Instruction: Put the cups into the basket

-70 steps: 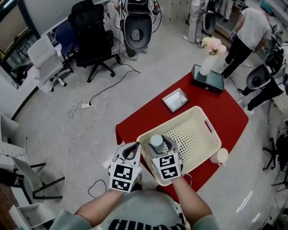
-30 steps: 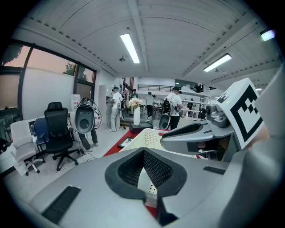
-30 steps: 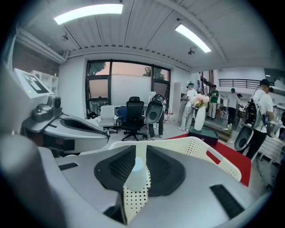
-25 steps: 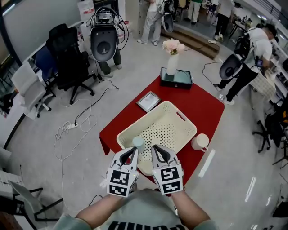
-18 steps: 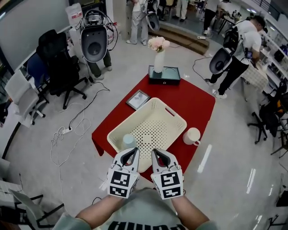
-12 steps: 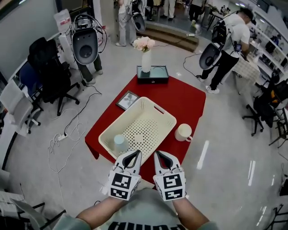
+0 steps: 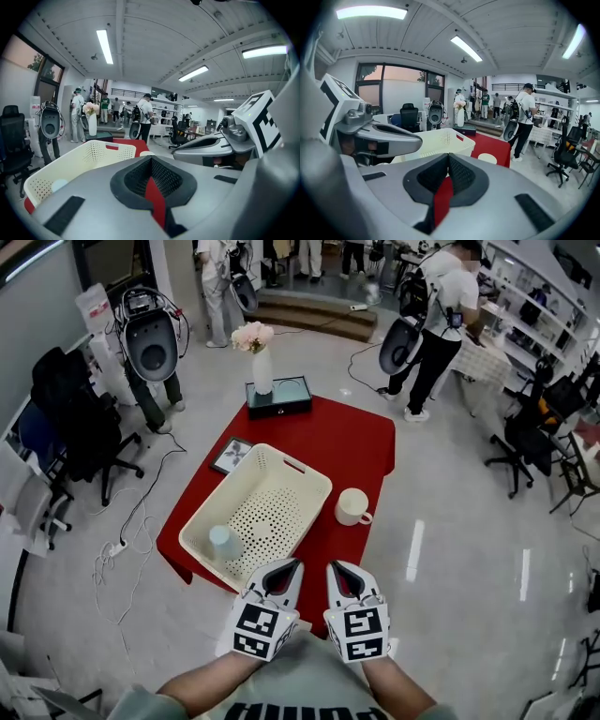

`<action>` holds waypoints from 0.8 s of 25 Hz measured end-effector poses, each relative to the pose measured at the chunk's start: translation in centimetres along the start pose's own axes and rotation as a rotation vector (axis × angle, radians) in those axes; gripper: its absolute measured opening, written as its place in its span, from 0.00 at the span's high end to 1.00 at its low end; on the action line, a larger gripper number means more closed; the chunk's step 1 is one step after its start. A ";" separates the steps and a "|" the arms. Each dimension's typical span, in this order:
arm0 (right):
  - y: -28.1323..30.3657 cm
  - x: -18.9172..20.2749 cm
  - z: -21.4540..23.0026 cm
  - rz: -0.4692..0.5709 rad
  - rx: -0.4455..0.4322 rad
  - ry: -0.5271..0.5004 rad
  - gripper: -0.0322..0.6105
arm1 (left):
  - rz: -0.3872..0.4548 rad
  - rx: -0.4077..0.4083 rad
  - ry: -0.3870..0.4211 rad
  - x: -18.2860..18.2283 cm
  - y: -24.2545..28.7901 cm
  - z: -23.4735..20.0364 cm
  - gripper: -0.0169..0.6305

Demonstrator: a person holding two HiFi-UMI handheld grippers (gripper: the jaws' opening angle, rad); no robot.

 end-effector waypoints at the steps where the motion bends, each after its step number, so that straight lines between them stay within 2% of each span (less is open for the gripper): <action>1: -0.2 0.2 0.2 -0.002 0.007 0.002 0.93 | -0.002 0.011 0.001 0.0 0.3 0.3 0.96; 10: -1.0 0.9 1.0 -0.016 0.033 0.026 0.93 | -0.018 0.061 0.033 -0.2 1.6 2.2 0.96; 20: -0.5 1.7 1.7 -0.028 0.042 0.018 0.93 | -0.021 0.041 0.044 0.2 1.9 2.0 0.96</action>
Point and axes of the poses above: the fingertips, and each gripper's own axes: y forward along the fingers, z to its right, x out of its underside, the point moved 5 cm from there along -y, backward along the fingers, and after that the axes turned 7 degrees about y, right-handed, at the moved point
